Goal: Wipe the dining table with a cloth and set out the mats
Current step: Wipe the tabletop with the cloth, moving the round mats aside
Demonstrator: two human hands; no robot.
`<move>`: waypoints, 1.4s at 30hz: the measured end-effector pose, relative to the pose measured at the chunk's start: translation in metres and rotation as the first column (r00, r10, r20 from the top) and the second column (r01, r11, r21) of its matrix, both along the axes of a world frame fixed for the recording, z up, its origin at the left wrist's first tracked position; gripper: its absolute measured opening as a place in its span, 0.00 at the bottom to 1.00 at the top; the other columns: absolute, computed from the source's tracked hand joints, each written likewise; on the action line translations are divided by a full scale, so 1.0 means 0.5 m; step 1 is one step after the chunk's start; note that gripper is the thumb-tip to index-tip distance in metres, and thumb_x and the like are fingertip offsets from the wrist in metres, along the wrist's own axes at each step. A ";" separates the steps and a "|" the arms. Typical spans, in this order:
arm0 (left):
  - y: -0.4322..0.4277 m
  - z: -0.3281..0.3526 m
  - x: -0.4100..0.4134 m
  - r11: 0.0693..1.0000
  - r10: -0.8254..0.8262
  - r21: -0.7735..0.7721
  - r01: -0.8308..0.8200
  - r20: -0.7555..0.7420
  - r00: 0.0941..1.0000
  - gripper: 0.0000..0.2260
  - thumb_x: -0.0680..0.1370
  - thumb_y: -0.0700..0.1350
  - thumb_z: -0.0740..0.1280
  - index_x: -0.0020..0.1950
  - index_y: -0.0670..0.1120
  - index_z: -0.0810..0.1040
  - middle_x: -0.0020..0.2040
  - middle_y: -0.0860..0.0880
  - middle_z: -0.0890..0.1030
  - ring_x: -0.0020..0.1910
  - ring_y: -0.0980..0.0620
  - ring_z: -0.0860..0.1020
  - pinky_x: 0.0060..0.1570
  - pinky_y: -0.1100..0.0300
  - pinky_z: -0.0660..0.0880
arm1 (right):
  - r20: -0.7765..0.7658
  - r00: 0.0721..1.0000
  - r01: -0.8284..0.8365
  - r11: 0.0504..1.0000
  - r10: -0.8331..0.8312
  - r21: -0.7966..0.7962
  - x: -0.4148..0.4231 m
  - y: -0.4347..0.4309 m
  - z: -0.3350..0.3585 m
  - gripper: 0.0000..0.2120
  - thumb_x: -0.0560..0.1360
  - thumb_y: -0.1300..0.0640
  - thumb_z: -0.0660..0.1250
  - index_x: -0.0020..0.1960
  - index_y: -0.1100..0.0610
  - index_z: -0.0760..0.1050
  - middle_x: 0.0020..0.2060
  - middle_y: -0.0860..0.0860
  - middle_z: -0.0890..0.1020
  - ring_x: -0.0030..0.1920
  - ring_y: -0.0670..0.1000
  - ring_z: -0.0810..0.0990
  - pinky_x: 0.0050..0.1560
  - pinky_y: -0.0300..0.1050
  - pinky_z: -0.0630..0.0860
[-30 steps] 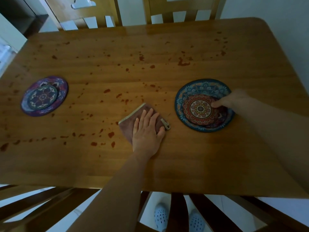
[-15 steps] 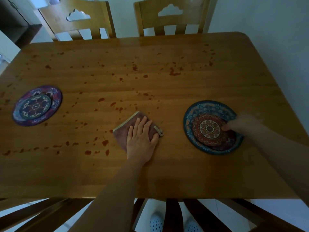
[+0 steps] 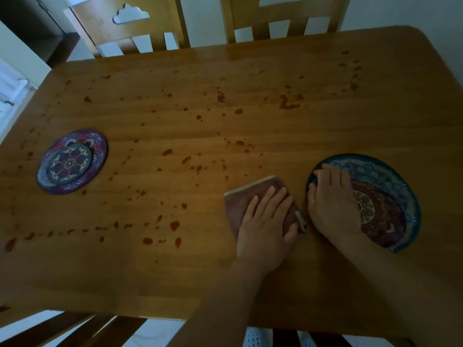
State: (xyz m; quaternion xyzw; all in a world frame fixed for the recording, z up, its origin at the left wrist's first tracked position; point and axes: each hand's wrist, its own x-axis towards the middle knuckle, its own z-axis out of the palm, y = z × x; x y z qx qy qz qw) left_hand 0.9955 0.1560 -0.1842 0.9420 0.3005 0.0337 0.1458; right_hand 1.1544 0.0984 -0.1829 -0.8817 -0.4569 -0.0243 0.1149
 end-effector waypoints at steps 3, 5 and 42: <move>0.039 -0.008 0.042 1.000 0.006 0.018 -0.006 0.006 1.000 0.26 0.80 0.59 0.50 0.78 0.53 0.60 0.79 0.56 0.58 0.78 0.57 0.49 0.77 0.54 0.44 | 0.020 1.000 -0.006 0.999 0.006 -0.036 0.000 -0.003 0.001 0.12 0.80 0.57 0.57 0.59 0.64 0.71 0.61 0.64 0.73 0.63 0.64 0.70 0.66 0.56 0.65; 0.074 -0.013 0.067 1.000 -0.004 0.029 0.004 0.013 1.000 0.26 0.80 0.59 0.51 0.77 0.53 0.61 0.79 0.55 0.59 0.78 0.56 0.50 0.76 0.55 0.43 | -0.002 1.000 0.007 1.000 -0.007 -0.019 -0.002 -0.003 0.001 0.13 0.81 0.57 0.57 0.59 0.64 0.71 0.61 0.64 0.73 0.63 0.64 0.70 0.67 0.56 0.66; 0.346 -0.010 0.063 0.921 0.390 0.011 -0.390 -0.006 0.921 0.26 0.81 0.59 0.54 0.78 0.52 0.60 0.79 0.54 0.58 0.79 0.53 0.50 0.76 0.53 0.44 | 0.019 1.000 0.021 0.999 -0.022 0.039 -0.007 0.001 -0.006 0.11 0.79 0.57 0.59 0.56 0.64 0.72 0.61 0.64 0.74 0.64 0.64 0.70 0.66 0.56 0.69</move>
